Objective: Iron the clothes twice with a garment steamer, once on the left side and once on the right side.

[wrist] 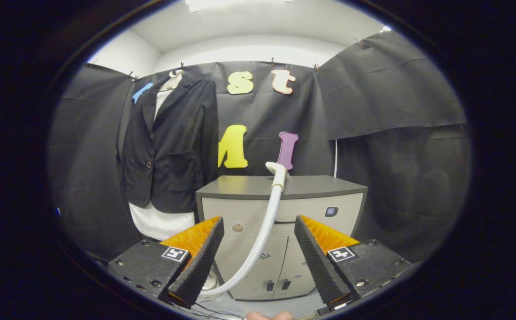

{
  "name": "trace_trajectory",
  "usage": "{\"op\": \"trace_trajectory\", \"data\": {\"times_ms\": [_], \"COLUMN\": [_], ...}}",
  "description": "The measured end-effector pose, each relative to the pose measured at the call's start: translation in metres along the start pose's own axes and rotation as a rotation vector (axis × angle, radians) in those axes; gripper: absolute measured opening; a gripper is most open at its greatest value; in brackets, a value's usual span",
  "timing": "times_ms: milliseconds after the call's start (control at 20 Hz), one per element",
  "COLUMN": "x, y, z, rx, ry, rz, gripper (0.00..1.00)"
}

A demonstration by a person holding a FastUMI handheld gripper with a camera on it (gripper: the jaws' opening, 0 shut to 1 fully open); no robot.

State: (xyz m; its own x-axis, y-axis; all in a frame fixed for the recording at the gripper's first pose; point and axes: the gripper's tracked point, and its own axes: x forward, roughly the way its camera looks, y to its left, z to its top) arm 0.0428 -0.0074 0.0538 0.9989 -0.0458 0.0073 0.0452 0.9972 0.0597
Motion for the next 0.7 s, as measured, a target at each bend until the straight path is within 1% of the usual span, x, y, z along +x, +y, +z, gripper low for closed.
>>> {"op": "trace_trajectory", "data": {"times_ms": [150, 400, 600, 700], "x": [0.009, 0.025, 0.052, 0.073], "y": [0.008, 0.005, -0.007, -0.013], "z": [0.018, 0.062, 0.094, 0.101], "rx": [0.028, 0.036, 0.070, 0.083], "ry": [0.020, 0.034, 0.063, 0.112], "rz": [-0.019, -0.085, -0.094, -0.086], "gripper": [0.99, 0.99, 0.99, 0.99]}}
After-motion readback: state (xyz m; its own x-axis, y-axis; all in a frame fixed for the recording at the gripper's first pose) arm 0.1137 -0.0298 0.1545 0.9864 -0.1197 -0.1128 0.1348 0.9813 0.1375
